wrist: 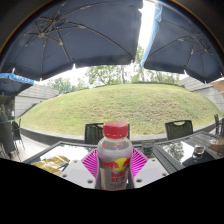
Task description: Pour water
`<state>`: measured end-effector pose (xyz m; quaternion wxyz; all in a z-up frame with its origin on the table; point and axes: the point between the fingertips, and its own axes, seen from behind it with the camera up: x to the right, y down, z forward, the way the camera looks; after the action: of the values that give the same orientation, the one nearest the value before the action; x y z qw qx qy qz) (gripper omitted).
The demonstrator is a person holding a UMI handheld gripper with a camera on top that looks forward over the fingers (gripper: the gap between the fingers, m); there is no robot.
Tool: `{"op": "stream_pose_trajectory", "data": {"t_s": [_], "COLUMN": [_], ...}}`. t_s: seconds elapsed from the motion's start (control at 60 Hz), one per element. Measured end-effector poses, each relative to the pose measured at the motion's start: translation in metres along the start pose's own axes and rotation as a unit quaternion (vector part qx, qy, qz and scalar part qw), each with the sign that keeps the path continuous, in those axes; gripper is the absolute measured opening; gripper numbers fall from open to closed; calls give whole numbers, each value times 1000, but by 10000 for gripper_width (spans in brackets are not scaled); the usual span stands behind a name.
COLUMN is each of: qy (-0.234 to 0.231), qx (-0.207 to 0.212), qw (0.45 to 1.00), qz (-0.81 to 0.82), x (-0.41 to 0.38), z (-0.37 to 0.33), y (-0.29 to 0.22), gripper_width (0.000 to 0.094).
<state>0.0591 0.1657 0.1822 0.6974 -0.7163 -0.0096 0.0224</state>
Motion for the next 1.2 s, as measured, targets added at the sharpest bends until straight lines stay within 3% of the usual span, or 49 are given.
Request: {"op": "stream_pose_trajectory", "data": {"t_s": [0.05,0.233,0.4,0.5,0.533,0.567,0.583,0.617,0.917,1.117,1.2], "qy": [-2,-17,-26,-23,-25,-28,-28,-24,4,-39,-34], "qx": [-25,-64,-45,-61,-76,-87,-89,-90,-81,-76,-66], "qw": [1000,998,998,997,996,994,994,993,986,991,994], "qz": [-13,5,-23,-38,-49,-60,-64,-68,-143,-100,-84], "x": [4,14,10,7,6,8,8,10,-15,-57,-55], "z": [7,8,8,8,4,-1,-4,-12,-145,-219,-230], "y": [34,81,79,82,86,87,86,83,63,65,62], "gripper_width": [368,367,388,544,650,817,849,811,838,838,848]}}
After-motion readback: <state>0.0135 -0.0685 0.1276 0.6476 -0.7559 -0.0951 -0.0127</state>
